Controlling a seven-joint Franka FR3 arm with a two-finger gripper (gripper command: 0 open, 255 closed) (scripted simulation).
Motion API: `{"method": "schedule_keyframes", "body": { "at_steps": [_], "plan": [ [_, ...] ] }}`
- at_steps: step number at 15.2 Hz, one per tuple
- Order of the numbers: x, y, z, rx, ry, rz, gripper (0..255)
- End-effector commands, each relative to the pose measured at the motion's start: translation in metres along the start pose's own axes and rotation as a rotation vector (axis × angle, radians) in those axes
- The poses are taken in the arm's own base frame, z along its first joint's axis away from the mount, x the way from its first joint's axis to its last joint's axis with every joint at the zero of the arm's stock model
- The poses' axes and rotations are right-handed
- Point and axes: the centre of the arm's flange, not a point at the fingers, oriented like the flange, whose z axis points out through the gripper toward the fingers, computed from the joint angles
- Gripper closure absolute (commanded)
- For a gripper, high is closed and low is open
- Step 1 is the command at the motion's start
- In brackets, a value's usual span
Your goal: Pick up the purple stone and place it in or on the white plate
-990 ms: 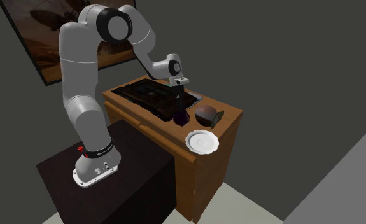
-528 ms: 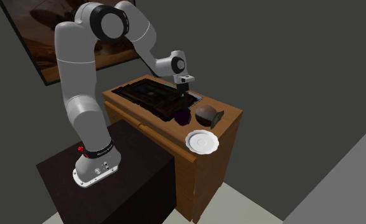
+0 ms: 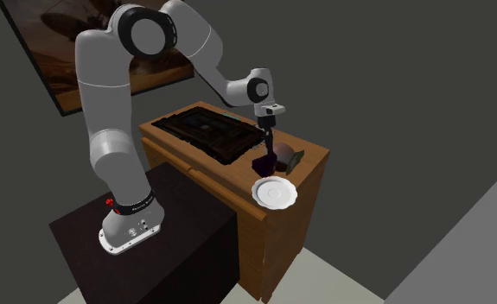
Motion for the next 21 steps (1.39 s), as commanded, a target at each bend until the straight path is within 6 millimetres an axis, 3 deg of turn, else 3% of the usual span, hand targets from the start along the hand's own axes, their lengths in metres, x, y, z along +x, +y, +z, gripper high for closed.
{"method": "schedule_keyframes", "body": {
  "at_steps": [1,5,21],
  "plan": [
    [0.023,0.017,0.002,0.0,0.001,-0.002,255],
    [0.065,0.047,0.011,0.0,0.001,-0.002,255],
    [0.052,0.022,0.084,0.0,0.001,-0.002,255]
  ]
}}
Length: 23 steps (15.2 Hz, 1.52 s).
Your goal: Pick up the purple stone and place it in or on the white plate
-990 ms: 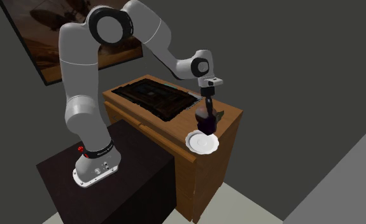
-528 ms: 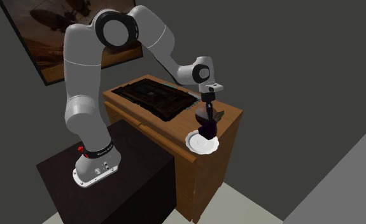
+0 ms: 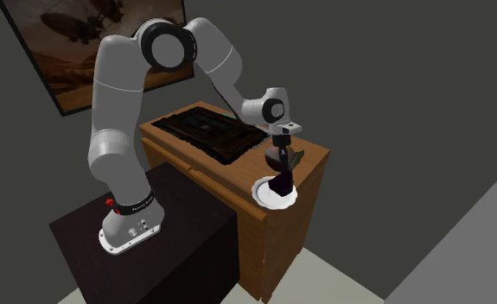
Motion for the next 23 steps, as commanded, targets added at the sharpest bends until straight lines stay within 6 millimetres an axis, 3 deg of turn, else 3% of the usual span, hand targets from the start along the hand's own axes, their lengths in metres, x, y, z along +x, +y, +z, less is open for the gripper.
{"method": "schedule_keyframes", "body": {
  "at_steps": [1,6,14,15,20,23],
  "plan": [
    [-0.002,-0.004,0.01,0.001,0.001,0.0,255],
    [-0.007,-0.014,0.037,0.001,0.001,0.0,255],
    [-0.007,-0.014,0.037,0.0,0.001,0.0,255],
    [-0.006,-0.012,0.035,0.001,0.001,0.0,0],
    [-0.007,-0.014,0.037,0.001,0.001,0.0,0],
    [-0.007,-0.014,-0.002,0.001,0.001,0.0,0]
  ]
}}
